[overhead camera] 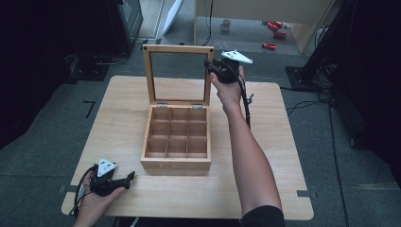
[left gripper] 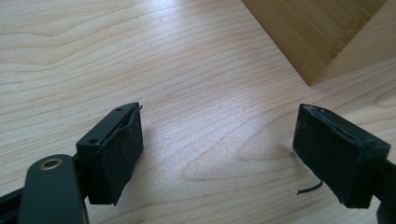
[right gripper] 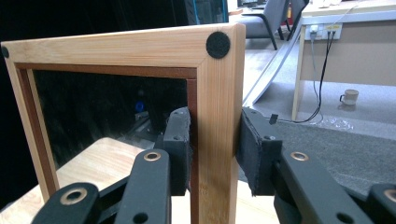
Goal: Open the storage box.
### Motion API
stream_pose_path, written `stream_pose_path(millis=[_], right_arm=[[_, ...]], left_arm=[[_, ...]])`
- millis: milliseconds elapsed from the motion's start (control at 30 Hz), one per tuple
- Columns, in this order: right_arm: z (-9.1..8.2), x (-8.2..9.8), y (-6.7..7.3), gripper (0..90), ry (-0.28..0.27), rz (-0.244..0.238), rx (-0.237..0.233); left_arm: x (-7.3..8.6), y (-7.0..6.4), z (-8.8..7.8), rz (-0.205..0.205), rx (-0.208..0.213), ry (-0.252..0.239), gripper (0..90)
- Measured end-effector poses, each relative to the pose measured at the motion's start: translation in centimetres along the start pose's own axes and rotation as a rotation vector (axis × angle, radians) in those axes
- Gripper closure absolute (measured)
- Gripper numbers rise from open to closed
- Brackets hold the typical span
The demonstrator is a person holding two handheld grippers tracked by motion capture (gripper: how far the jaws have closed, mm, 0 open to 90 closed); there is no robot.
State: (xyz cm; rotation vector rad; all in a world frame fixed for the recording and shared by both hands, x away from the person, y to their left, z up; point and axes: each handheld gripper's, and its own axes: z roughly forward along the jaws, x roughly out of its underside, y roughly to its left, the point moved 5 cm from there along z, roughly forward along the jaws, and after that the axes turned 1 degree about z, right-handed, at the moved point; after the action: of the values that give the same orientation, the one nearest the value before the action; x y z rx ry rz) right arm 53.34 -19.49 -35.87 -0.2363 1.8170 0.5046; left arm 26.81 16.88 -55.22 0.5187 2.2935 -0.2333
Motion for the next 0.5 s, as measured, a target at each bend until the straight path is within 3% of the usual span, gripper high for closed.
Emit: stream_pose_path(millis=[233,500], right_arm=[[0.95,0.2,-0.42,67.2,-0.013,0.043,0.018],[0.81,0.22,-0.4,67.1,-0.019,0.03,0.015]], left_arm=[[0.0,-0.08,0.03,0.005,-0.006,0.004,16.5],[0.0,-0.21,0.11,0.018,-0.016,0.009,15.7]])
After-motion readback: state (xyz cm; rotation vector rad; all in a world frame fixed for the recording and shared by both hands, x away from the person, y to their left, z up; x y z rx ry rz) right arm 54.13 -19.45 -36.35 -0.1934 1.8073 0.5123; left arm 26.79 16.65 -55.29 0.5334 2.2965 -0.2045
